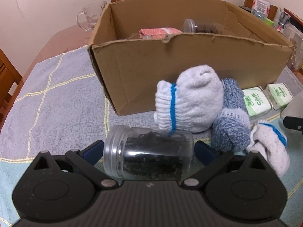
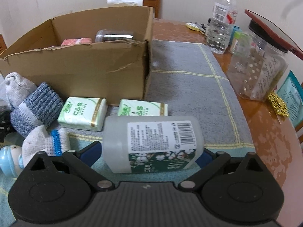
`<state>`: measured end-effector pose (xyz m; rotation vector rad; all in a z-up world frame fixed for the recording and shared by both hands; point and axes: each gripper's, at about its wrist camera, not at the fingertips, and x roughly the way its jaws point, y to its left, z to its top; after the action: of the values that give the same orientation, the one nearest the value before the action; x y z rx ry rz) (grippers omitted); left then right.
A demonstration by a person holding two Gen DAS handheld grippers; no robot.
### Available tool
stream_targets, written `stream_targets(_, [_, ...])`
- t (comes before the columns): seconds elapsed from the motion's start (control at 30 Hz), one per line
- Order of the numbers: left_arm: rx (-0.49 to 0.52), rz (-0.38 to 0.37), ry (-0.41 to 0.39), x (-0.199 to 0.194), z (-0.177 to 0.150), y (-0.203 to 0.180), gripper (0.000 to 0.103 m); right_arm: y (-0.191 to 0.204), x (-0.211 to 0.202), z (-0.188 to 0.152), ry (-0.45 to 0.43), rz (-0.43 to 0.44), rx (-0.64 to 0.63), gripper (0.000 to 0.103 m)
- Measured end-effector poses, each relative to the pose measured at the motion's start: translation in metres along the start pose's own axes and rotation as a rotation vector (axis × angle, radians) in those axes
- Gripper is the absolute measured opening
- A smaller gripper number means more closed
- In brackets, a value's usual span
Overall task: Organize objects
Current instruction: 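Grasp the clear jar of dark contents with the left tool while the right tool grasps the white MEDICAL bottle, then carry the jar and MEDICAL bottle over the box and open both tools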
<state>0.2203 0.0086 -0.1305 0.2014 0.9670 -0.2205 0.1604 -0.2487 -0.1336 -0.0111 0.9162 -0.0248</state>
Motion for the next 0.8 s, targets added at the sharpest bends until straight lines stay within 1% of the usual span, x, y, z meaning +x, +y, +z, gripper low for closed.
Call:
stream_targets(0.17, [0.005,-0.003,-0.004,-0.002,0.003,0.001,0.096,0.001,-0.006,0.002,0.000,-0.019,0.011,0.091])
stream_targets(0.27, [-0.004,-0.019,0.001,-0.003,0.006,0.005,0.090,-0.002,-0.009,0.003,-0.004,-0.023,0.028,0.087])
stream_targets(0.3, [-0.008,-0.024,0.004,-0.005,0.005,0.004,0.085,-0.003,-0.010,0.003,-0.003,-0.021,0.032,0.087])
stream_targets(0.43, [-0.023,-0.051,0.013,-0.006,0.005,0.008,0.077,-0.005,-0.010,0.005,0.004,-0.022,0.036,0.086])
stream_targets(0.6, [-0.023,-0.073,0.022,-0.013,0.008,0.013,0.076,-0.005,-0.012,0.008,0.028,-0.014,0.039,0.086])
stream_targets(0.73, [0.005,-0.095,0.032,-0.024,0.012,0.016,0.076,-0.006,-0.018,0.015,0.052,0.008,0.030,0.086])
stream_targets(0.8, [0.025,-0.109,0.056,-0.030,0.015,0.018,0.076,-0.007,-0.025,0.019,0.057,0.019,0.023,0.086])
